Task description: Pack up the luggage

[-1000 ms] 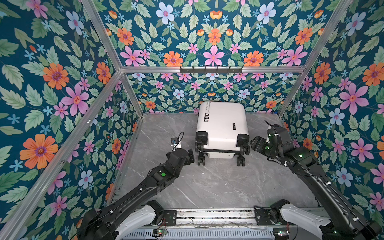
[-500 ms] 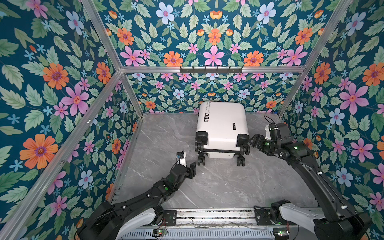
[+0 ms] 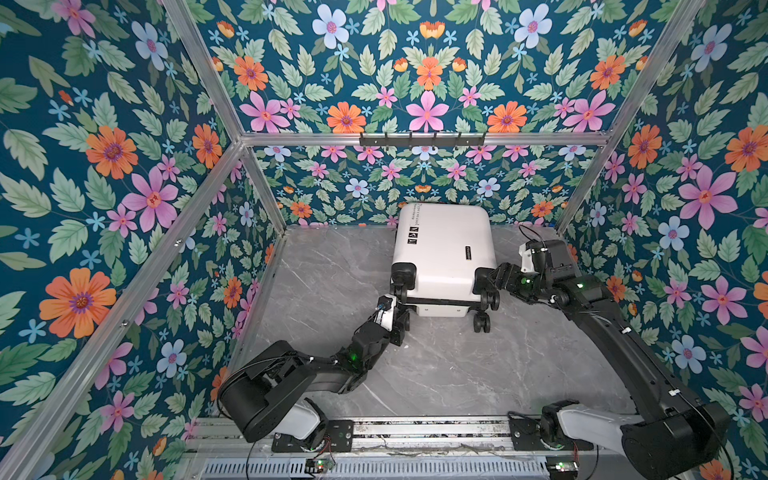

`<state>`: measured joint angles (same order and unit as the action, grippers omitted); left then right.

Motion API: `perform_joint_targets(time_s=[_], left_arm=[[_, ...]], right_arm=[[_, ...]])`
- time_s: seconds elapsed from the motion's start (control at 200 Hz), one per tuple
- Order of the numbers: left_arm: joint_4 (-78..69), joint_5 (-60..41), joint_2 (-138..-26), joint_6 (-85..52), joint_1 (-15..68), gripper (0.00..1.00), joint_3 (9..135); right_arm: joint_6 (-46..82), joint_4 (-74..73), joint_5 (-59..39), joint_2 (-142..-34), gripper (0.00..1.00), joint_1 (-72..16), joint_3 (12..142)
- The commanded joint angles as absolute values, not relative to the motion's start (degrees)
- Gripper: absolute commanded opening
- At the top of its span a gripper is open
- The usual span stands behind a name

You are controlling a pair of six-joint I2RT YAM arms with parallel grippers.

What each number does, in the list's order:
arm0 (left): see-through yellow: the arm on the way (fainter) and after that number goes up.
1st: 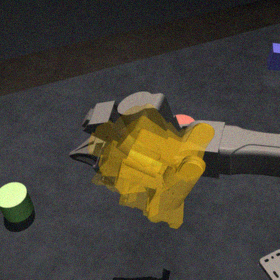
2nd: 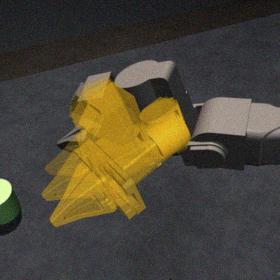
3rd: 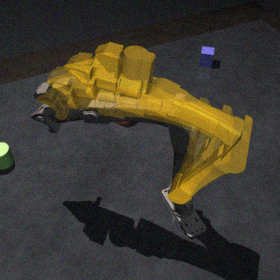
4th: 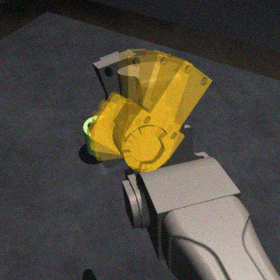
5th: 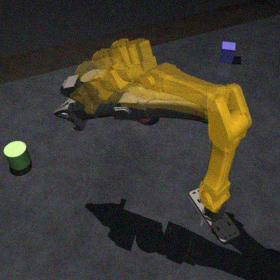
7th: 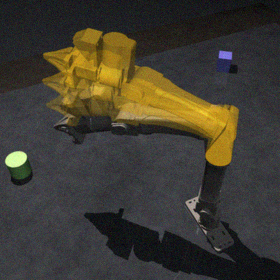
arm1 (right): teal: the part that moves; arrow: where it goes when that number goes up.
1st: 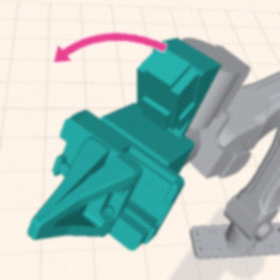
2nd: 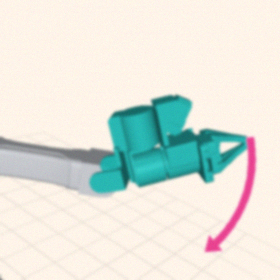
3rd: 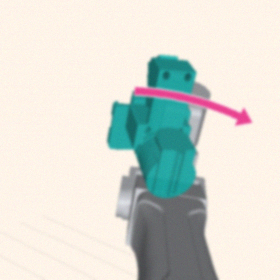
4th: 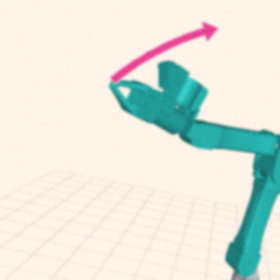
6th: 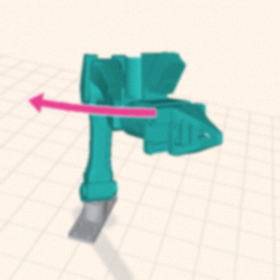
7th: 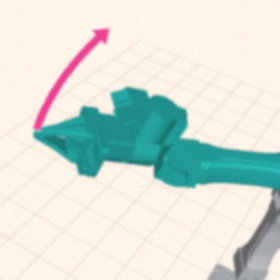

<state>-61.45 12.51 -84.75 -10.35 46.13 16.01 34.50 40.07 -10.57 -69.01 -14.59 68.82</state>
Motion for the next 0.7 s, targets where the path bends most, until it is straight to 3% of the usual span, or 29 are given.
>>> perform_joint_targets(time_s=[0.0, 0.11, 0.455, 0.6, 0.695], left_arm=[[-69.06, 15.78, -87.16, -6.27, 46.08, 0.51, 15.99], [-71.44, 17.98, -89.82, -4.24, 46.12, 0.41, 16.27], [-76.92, 16.01, -94.20, -0.57, 44.07, 0.45, 15.38], [-76.72, 14.50, -94.69, 1.11, 43.57, 0.34, 16.40], [-77.19, 13.79, -95.70, 2.15, 43.50, 0.34, 17.11]], right_arm=[[33.88, 41.28, -11.51, -69.33, 0.75, -14.60, 69.55], [34.18, 42.08, -11.97, -69.95, 0.75, -14.60, 70.52], [35.04, 43.80, -12.30, -70.80, 0.74, -14.59, 71.28], [35.57, 44.15, -12.47, -70.80, 0.73, -14.59, 71.31], [35.64, 44.39, -12.81, -70.75, 0.71, -14.61, 71.28]])
